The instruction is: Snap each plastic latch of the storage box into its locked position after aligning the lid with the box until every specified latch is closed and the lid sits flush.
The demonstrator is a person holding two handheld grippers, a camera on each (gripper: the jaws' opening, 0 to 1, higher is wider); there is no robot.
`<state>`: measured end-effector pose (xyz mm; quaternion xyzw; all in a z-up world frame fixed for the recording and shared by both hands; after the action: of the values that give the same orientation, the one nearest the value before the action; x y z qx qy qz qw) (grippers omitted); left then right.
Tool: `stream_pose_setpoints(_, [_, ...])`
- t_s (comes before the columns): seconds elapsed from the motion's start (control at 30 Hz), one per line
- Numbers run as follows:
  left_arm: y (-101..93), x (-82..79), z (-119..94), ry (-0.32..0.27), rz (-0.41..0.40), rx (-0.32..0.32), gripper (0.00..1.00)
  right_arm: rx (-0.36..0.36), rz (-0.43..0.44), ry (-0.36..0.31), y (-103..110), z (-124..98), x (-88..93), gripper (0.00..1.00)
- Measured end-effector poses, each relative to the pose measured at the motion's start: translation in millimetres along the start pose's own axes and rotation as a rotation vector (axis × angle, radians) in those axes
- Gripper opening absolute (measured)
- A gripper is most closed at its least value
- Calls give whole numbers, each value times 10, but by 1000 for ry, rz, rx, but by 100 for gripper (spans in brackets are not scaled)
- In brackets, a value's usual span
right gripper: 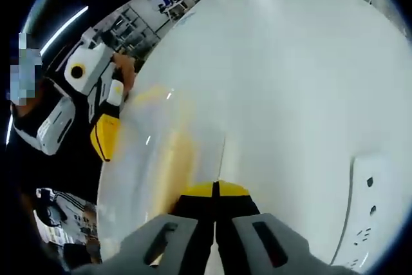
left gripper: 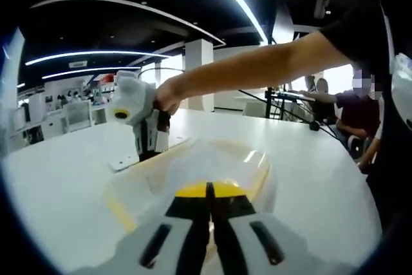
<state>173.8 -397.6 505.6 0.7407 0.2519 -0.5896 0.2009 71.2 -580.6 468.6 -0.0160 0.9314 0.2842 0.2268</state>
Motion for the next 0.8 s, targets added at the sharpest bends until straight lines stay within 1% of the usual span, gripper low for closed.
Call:
stream_pose_setpoints(0.03, [-4,2,8,-3,2,-2,0,-3,-5,17,15,25,-3,0])
stream_pose_setpoints(0.13, [9,-4,4,-7,2,-1,0,2,-15,30,50,70,-58,0])
stream_pose_setpoints(0.3, [16,18,-3,-32,-4,-2,0,6,6,10,96,121,-89,0])
stream_pose_setpoints(0.33, [16,18,-2,-33,-4,-4,0,8,-2,4,95,121,-93,0])
stream_pose_setpoints(0.5, [26,20,3,-38,-18,-18,0,46,-102,-38,66,99,-115,0])
stream_pose_setpoints(0.57, [32,21,-3,-44,-22,-24,0,71,-150,-57,58,73,-122,0])
stream_pose_setpoints(0.6, [32,23,-4,-46,-22,-25,0,87,-174,-82,57,66,-138,0])
stream_pose_setpoints(0.67, [31,32,-13,-61,-30,-13,0,149,-172,-139,55,11,-157,0])
stream_pose_setpoints(0.73, [40,32,-26,-65,-35,-4,0,203,-165,-172,51,-20,-174,0])
stream_pose_setpoints(0.8, [51,36,-38,-77,-53,-8,0,281,-197,-192,44,-55,-178,1])
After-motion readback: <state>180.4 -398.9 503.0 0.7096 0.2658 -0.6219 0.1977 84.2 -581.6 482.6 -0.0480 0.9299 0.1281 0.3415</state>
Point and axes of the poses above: the point that each gripper's makers call its tool centre point, and the gripper's own axes: z roughly forward along the fingers, y roughly to its left, x roughly out of its underside, the point moved 9 cm from there along -z, roughly backward along the fingers, and after that the axes turned 5 degrees about -x, right-handed, at the moved point
